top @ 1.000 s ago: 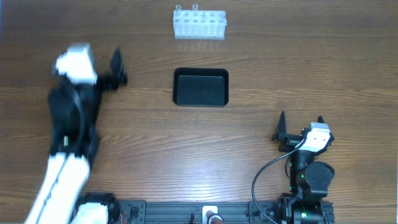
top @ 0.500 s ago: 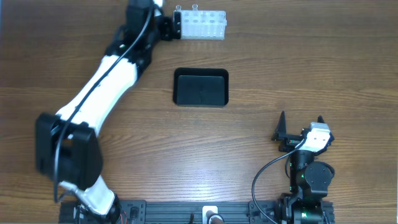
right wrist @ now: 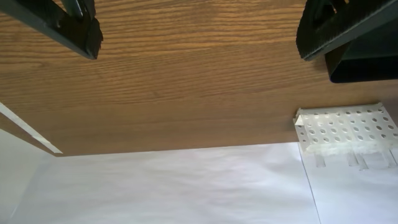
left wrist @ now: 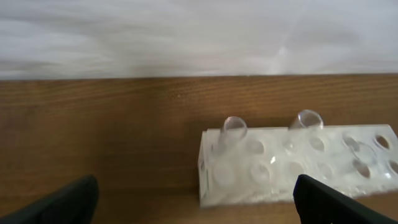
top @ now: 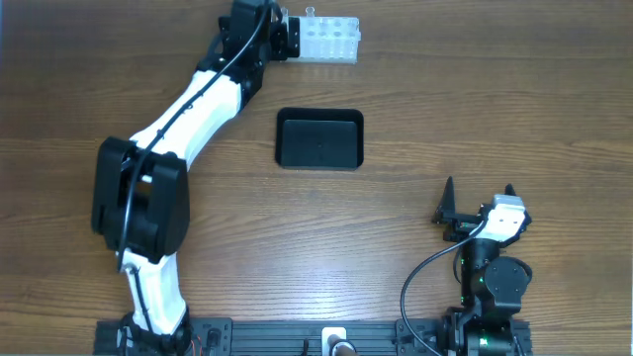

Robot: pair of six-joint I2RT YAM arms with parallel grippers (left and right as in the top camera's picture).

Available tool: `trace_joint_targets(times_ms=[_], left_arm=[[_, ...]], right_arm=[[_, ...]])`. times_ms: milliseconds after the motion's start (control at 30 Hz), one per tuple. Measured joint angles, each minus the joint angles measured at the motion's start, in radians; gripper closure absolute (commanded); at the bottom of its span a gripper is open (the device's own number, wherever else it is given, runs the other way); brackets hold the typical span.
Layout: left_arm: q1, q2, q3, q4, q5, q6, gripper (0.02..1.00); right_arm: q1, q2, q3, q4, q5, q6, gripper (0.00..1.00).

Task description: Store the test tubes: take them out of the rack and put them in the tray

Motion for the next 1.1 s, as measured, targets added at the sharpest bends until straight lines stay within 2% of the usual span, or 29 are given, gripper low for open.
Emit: trace_joint_targets(times_ms=[567,1100], left_arm=[[0.002,0.192,0.185,0.011,-0.059,0.000,0.027],[0.002,0.264,0.241,0.060,-0.061,-0.003,0.215]], right_arm=[[0.000,0.000,0.000,0.000,0.000,0.000,0.007],[0.000,0.000,0.000,0.000,0.000,0.000,0.009]])
